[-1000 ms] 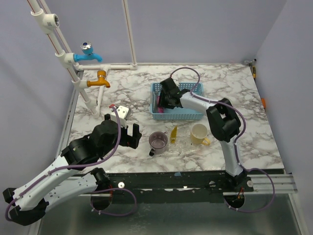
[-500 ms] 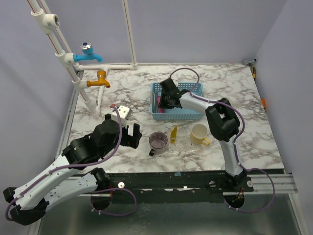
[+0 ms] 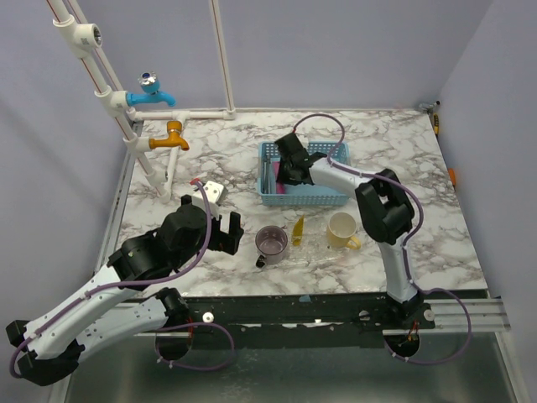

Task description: Prepare toiletry sets of a toothbrush and toothpaste on the tray

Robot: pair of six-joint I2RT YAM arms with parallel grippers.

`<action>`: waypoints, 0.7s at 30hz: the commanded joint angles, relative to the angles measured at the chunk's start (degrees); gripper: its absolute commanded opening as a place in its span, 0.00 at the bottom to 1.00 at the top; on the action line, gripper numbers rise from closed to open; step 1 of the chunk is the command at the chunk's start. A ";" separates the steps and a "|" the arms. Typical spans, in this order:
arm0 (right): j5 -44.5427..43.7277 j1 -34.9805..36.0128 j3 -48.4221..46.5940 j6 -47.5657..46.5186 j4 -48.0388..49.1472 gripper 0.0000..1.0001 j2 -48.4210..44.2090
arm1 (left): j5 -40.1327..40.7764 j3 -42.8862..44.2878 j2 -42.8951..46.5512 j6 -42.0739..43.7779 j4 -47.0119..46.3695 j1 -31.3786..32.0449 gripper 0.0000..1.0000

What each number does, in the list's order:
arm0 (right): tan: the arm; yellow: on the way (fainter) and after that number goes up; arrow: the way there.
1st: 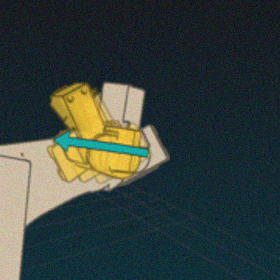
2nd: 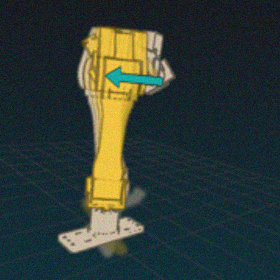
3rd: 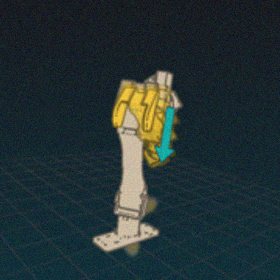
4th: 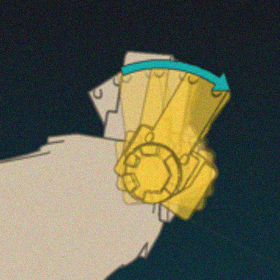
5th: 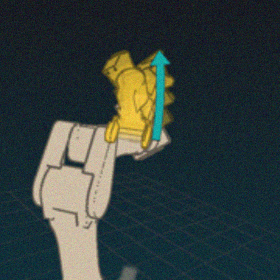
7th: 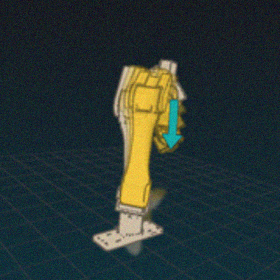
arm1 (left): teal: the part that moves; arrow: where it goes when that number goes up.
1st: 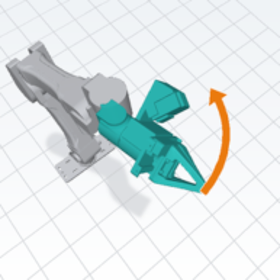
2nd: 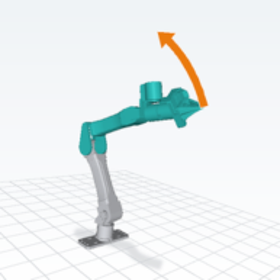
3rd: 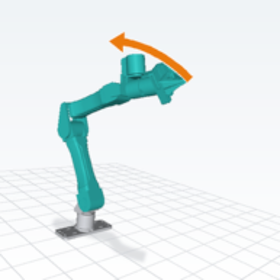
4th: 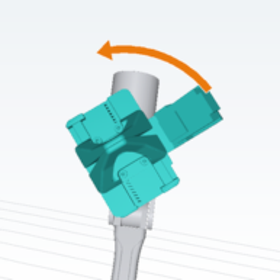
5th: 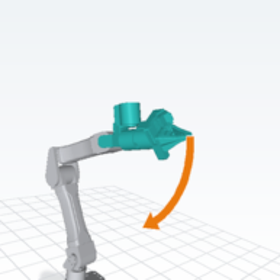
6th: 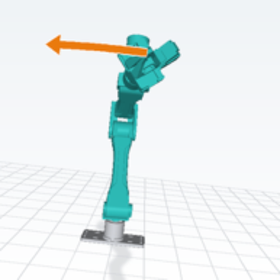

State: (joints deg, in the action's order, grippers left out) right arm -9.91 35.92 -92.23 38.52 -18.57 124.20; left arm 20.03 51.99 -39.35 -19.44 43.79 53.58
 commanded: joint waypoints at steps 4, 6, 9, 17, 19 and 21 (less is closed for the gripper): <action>-7.59 -0.15 0.84 -2.26 -1.14 0.18 -7.68 | 1.22 -0.41 -0.02 0.45 -0.15 -0.49 0.99; -8.00 -0.15 1.10 -2.52 -0.95 0.18 -9.17 | 1.15 -0.39 -0.11 0.42 -0.20 -0.49 0.99; -8.18 -0.15 2.30 -3.18 0.51 0.18 -11.74 | 0.97 -0.39 -0.11 0.37 -0.26 -0.47 0.99; -6.67 -0.06 6.09 -3.70 3.22 0.18 -18.94 | -0.06 -0.05 0.16 0.11 -0.93 -0.50 0.99; -4.89 -0.06 8.17 -2.79 4.49 0.18 -21.41 | -0.37 0.25 0.33 -0.16 -1.18 -0.57 0.99; -1.84 0.01 10.99 -1.35 6.09 0.18 -24.23 | -0.84 1.07 0.46 -1.23 -1.20 -0.58 0.99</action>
State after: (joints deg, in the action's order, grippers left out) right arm -15.53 35.88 -85.14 35.57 -16.99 105.73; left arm 19.99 51.99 -39.44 -19.49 43.72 53.30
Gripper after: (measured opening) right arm 0.194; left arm 0.989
